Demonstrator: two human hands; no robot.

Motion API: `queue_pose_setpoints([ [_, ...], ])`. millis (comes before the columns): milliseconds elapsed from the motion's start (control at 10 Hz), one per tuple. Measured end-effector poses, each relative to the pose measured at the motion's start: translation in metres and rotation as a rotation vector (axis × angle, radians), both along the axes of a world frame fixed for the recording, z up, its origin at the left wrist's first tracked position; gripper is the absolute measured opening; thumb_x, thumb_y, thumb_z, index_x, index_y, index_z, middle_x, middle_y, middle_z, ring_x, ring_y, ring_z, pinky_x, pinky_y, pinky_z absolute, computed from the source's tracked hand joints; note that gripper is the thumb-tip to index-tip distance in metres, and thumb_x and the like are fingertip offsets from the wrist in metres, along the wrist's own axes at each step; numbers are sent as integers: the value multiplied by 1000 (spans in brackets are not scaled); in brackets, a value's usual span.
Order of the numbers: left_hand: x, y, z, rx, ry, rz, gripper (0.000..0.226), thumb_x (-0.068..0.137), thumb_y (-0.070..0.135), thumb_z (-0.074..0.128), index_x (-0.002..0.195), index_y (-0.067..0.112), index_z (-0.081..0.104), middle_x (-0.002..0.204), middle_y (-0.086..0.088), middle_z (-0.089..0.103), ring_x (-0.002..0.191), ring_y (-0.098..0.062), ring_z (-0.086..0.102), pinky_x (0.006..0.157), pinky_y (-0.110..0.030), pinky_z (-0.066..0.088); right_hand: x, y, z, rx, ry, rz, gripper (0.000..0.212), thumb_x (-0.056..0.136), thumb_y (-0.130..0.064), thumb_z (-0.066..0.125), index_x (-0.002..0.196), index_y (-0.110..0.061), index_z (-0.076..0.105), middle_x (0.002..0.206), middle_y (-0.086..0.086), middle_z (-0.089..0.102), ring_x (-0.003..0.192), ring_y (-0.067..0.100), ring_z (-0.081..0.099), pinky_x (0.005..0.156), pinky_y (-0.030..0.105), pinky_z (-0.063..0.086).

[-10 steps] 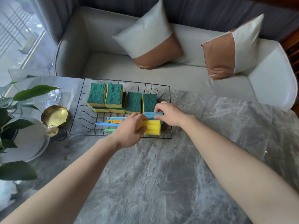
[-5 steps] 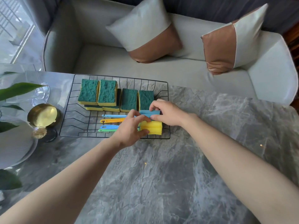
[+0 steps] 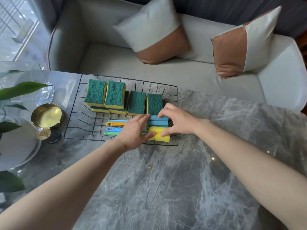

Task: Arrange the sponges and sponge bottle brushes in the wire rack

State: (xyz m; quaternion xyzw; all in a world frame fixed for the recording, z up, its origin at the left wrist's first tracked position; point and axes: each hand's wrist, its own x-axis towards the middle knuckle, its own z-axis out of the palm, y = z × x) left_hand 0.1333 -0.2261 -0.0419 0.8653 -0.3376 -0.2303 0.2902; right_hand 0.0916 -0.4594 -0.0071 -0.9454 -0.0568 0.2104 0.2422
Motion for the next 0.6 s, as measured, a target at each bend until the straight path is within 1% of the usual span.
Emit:
queue_pose_setpoints([
  [100,1,-1,-7,44,-41,-17,79,91,55,61,153,11,37,153,-8,46,138,-27,45,114,-41,38,-5,3,-2,-34,-24,-22,62,64,-63,81,113,-37,54,104,-10,36,87,14,48,76,44,50],
  [200,-1,-4,-12,91,-83,-28,78,93,57,56,154,15,34,155,-5,44,140,-27,43,114,-42,37,-10,9,-5,-99,-53,-27,58,68,-60,80,113,-32,56,105,-8,36,90,15,47,76,43,50],
  [300,-1,-7,-13,159,-111,-42,78,94,59,52,156,17,30,157,-4,42,142,-26,40,115,-42,34,-11,17,-2,-186,-74,-19,57,71,-60,78,115,-29,58,104,-6,38,97,16,43,81,42,48],
  [400,0,-7,-12,185,-104,-49,81,93,60,50,157,16,26,158,-5,41,143,-27,39,115,-43,34,-14,23,5,-286,-97,7,65,71,-64,74,124,-29,58,104,-6,38,103,19,42,89,43,45],
  [500,-1,-2,1,167,-119,-45,87,91,62,51,158,15,20,158,-6,39,144,-27,37,117,-44,31,-19,29,17,-343,-85,-14,81,72,-70,68,140,-30,46,115,-3,40,112,22,40,98,46,39],
  [600,-3,4,12,162,-149,-58,89,91,64,48,159,19,14,162,-5,33,149,-26,29,121,-44,27,-29,34,22,-402,-31,-51,99,71,-76,61,150,-27,30,133,1,37,124,26,36,104,48,35],
])
